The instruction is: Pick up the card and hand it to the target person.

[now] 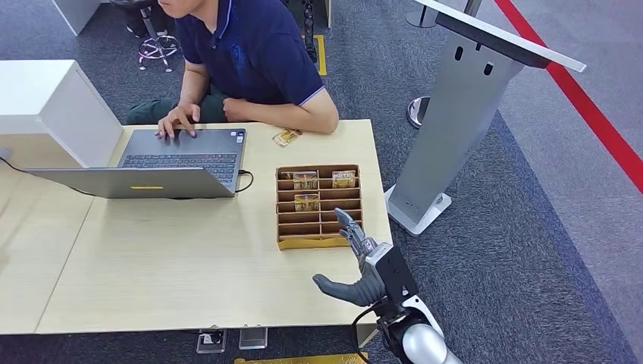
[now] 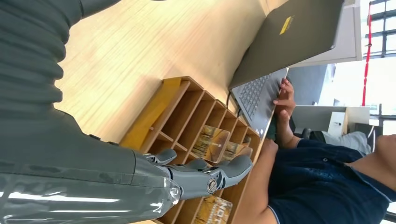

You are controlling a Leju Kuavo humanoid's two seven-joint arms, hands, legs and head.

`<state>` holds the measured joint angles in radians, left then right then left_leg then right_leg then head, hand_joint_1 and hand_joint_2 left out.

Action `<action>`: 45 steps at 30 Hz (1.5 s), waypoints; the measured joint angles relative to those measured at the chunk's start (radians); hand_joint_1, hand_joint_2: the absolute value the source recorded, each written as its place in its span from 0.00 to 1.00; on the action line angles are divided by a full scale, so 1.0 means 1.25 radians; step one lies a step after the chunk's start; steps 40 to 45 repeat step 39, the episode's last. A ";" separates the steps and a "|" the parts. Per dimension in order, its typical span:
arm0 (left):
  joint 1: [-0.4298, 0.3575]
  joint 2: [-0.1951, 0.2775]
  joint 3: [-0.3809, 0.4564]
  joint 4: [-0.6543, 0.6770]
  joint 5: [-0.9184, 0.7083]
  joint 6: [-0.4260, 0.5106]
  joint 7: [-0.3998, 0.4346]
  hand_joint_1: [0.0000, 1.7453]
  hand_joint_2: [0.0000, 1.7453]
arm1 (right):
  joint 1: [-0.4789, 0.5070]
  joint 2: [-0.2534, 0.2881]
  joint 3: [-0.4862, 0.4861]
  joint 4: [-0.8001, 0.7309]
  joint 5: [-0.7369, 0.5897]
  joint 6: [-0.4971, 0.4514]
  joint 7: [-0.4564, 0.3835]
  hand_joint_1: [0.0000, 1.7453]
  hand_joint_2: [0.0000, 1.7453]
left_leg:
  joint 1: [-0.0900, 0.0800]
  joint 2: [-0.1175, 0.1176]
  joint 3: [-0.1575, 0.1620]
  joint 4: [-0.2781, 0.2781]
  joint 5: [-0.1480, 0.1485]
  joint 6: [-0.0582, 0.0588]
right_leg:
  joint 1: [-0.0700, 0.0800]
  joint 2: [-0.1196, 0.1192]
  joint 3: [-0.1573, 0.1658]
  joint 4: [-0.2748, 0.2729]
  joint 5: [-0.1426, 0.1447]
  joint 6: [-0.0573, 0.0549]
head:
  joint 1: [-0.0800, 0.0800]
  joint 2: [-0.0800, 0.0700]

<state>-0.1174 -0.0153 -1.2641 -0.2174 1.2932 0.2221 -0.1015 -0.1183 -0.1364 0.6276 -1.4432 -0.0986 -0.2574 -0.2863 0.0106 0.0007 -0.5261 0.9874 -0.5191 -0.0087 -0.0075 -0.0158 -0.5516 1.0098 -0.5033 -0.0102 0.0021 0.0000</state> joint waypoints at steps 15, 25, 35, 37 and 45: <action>0.001 0.000 0.013 0.000 0.003 0.003 -0.005 0.00 0.00 | 0.017 0.009 -0.033 0.056 0.031 -0.012 -0.018 0.00 1.00 | 0.000 0.000 0.000 0.000 0.000 0.000 | 0.000 0.000 0.000 0.000 0.000 0.000 | 0.000 0.000; 0.001 0.001 0.013 0.000 -0.001 0.008 -0.004 0.00 0.00 | 0.033 0.010 -0.056 0.067 0.030 -0.012 -0.055 0.00 1.00 | 0.000 0.000 0.000 0.000 0.000 0.000 | 0.000 0.000 0.000 0.000 0.000 0.000 | 0.000 0.000; 0.001 0.004 0.013 0.000 -0.025 0.008 0.007 0.00 0.00 | 0.044 0.015 -0.064 0.065 0.031 -0.014 -0.072 0.00 1.00 | 0.000 0.000 0.000 0.000 0.000 0.000 | 0.000 0.000 0.000 0.000 0.000 0.000 | 0.000 0.000; 0.001 0.006 0.013 0.000 -0.033 0.009 0.009 0.00 0.00 | 0.046 0.015 -0.064 0.063 0.037 -0.019 -0.070 0.00 1.00 | 0.000 0.000 0.000 0.000 0.000 0.000 | 0.000 0.000 0.000 0.000 0.000 0.000 | 0.000 0.000; 0.001 0.009 0.013 0.000 -0.038 0.009 0.009 0.00 0.00 | 0.048 0.015 -0.064 0.060 0.043 -0.024 -0.068 0.00 1.00 | 0.000 0.000 0.000 0.000 0.000 0.000 | 0.000 0.000 0.000 0.000 0.000 0.000 | 0.001 0.000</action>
